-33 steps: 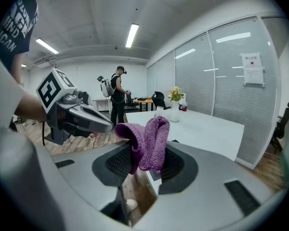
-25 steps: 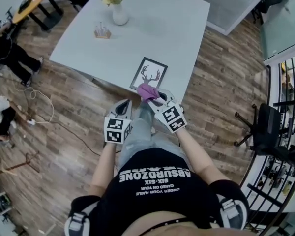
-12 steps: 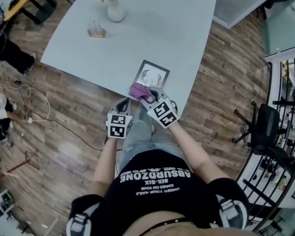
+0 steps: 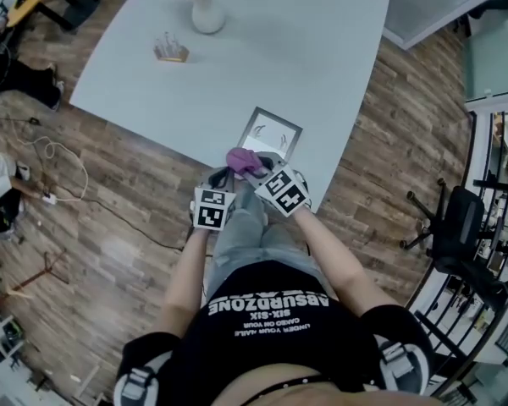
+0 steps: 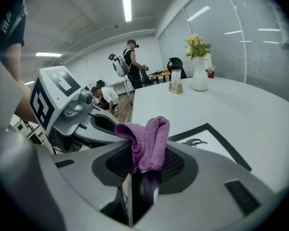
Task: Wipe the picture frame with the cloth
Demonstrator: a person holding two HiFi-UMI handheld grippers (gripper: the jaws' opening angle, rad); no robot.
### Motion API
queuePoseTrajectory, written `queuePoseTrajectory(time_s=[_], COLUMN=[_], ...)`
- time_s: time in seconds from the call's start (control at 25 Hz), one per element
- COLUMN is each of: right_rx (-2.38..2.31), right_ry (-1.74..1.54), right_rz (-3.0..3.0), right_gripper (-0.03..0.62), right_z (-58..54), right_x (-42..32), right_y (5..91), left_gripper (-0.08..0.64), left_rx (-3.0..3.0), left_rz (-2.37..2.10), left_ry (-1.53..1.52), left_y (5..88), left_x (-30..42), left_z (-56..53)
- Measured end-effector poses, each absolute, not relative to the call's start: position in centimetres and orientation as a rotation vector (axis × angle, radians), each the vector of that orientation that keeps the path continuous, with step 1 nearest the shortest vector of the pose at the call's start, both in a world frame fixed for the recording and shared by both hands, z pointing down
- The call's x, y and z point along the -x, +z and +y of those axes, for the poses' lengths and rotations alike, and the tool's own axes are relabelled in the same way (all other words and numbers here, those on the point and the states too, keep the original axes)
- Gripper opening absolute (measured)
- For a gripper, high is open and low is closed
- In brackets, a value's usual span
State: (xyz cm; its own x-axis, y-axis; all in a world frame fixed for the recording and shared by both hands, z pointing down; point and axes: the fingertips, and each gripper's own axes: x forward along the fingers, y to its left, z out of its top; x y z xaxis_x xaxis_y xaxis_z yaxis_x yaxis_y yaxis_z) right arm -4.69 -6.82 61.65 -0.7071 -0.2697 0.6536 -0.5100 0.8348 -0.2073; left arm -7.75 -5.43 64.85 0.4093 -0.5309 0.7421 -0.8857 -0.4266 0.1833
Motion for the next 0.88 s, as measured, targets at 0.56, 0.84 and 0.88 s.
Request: queuePoseTrajectory(time_s=[0.56, 0.84, 0.88], right_rx=[-0.555, -0.571, -0.577], right_ry=[0.493, 0.496, 0.496], right_rz=[-2.344, -2.347, -2.346], right_gripper=[0.141, 0.143, 0.143], right_z=[-8.4, -9.4, -9.6], right_x=[4.4, 4.2, 4.2], right_y=[62.7, 62.8, 62.8], left_gripper=[0.015, 0.015, 0.015], left_rx=[-2.072, -2.065, -2.060], left_rz=[-1.168, -1.157, -1.157], left_ry=[0.845, 0.826, 0.822], left_y=[66.2, 66.3, 66.3], left_x=[7.2, 7.3, 7.3], left_z=[-5.9, -6.0, -6.0])
